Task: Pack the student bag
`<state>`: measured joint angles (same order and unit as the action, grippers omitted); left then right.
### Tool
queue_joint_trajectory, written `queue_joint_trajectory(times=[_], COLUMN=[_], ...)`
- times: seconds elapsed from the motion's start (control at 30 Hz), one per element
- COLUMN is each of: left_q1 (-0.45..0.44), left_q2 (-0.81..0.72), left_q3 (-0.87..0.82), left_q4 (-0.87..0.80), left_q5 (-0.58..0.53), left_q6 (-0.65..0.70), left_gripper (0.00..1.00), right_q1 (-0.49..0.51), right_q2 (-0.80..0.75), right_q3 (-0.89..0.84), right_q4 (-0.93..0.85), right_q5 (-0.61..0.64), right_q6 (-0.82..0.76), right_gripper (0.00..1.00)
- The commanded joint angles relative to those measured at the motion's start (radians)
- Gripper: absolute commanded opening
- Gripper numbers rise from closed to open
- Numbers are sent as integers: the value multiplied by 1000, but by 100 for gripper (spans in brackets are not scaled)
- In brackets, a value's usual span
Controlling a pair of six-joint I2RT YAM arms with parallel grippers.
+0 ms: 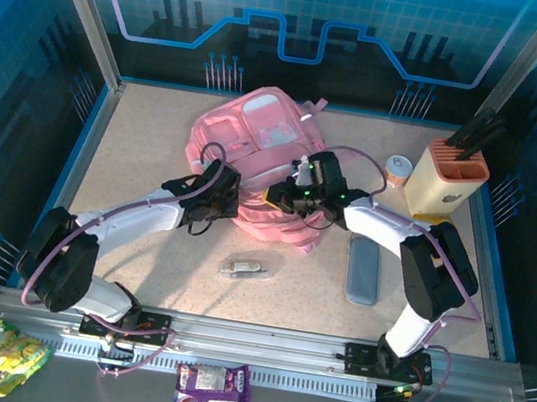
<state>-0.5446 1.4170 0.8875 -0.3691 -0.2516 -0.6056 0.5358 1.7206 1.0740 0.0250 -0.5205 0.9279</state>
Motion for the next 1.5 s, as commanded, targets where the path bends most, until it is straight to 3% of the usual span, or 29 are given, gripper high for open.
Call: queue_joint_trajectory(times=[0.0, 0.2, 0.4, 0.53, 0.6, 0.63, 0.7, 0.83, 0.97, 1.13, 1.37, 1.47], left_q1=[9, 118, 268, 277, 275, 275, 272, 218, 134, -22, -184, -219], left_q2=[-30, -21, 34, 53, 50, 46, 30, -83, -175, -192, -140, -120], left_q3=[-31, -52, -9, -4, -27, -33, -42, -100, -151, -132, -103, -92], left_q4=[-147, -57, 1, 35, 63, 53, 18, -31, -1, 18, 94, 131], left_q5=[-127, -93, -31, 41, 86, 94, 103, 85, 122, 90, 33, 31], left_q6=[-16, 62, 121, 108, 88, 76, 65, 29, -26, -90, -184, -182], left_gripper=[0, 0, 0, 0, 0, 5, 24, 49, 59, 67, 82, 91], right_q1=[-83, -154, -156, -130, -120, -117, -119, -111, -111, -114, -184, -241], right_q2=[-50, -41, -29, -42, -55, -64, -96, -235, -373, -513, -610, -616], right_q3=[39, 47, 44, 32, 25, 19, 5, -52, -101, -146, -304, -368], right_q4=[-75, -146, -156, -115, -125, -137, -188, -401, -609, -860, -918, -885], right_q5=[-58, -125, -160, -159, -140, -134, -119, 86, 331, 695, 761, 712], right_q6=[-122, -178, -207, -185, -196, -202, -230, -315, -355, -293, -184, -174], right_gripper=[0, 0, 0, 0, 16, 26, 42, 68, 84, 99, 99, 100])
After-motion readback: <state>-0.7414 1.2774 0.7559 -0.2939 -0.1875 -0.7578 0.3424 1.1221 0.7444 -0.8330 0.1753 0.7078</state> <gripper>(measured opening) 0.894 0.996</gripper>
